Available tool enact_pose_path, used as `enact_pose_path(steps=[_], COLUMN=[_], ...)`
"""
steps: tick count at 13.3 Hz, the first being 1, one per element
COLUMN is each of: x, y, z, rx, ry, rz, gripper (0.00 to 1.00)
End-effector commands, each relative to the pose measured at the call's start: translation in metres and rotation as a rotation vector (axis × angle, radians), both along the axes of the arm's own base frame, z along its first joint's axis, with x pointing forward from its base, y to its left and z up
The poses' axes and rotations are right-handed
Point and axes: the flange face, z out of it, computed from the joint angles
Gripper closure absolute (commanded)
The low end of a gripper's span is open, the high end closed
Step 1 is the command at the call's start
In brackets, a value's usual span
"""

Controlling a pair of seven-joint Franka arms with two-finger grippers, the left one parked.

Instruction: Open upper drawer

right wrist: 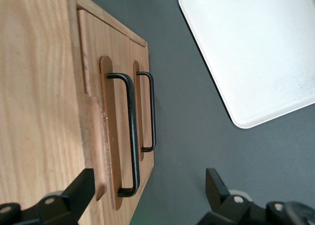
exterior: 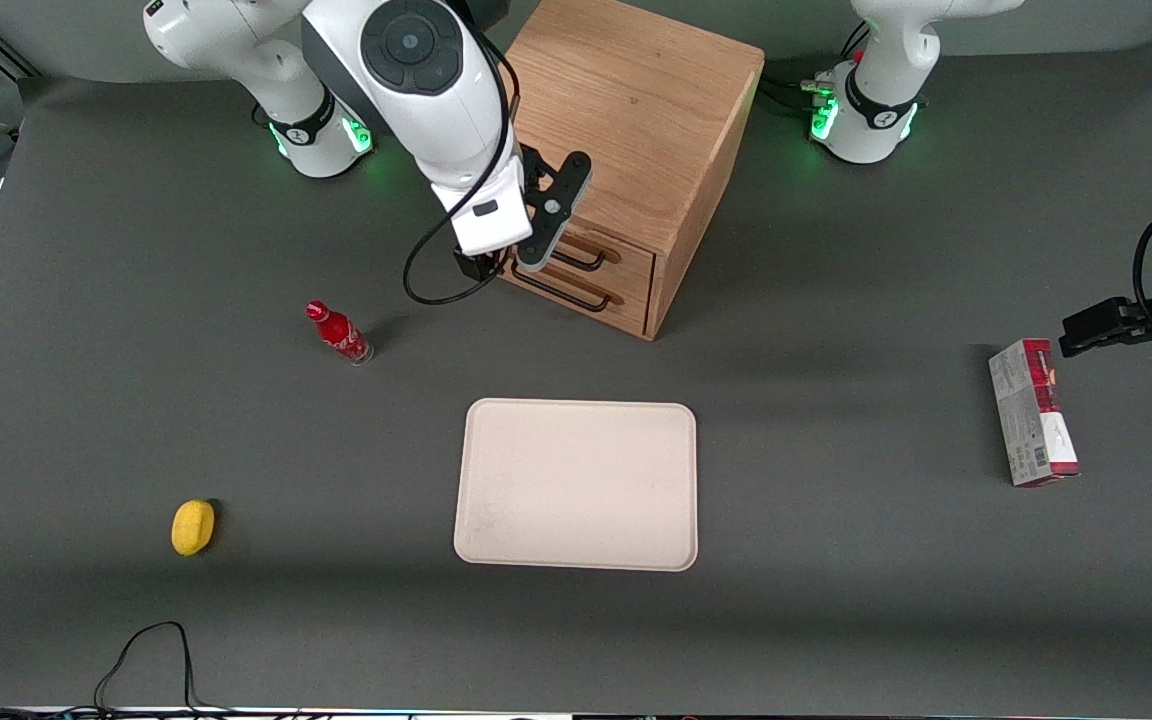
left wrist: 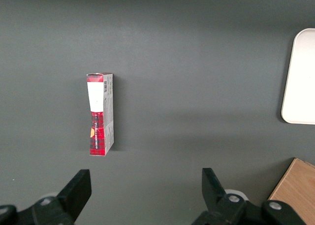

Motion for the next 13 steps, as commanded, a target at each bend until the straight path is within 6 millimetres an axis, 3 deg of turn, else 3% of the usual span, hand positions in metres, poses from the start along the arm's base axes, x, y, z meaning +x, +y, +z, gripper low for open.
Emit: enact_pose_path(steps=[1,6,13], x=[-0.003,-0.010,-0.018], y=[-0.004,-0.003,0.000], z=[-0.023,-0.068,-0.103], rx=[0.042,0.031,0.026], ry=[-0.009,-0.016,-0.024], rz=[0.004,0.001,0.006], gripper=[0.00,0.00,0.00])
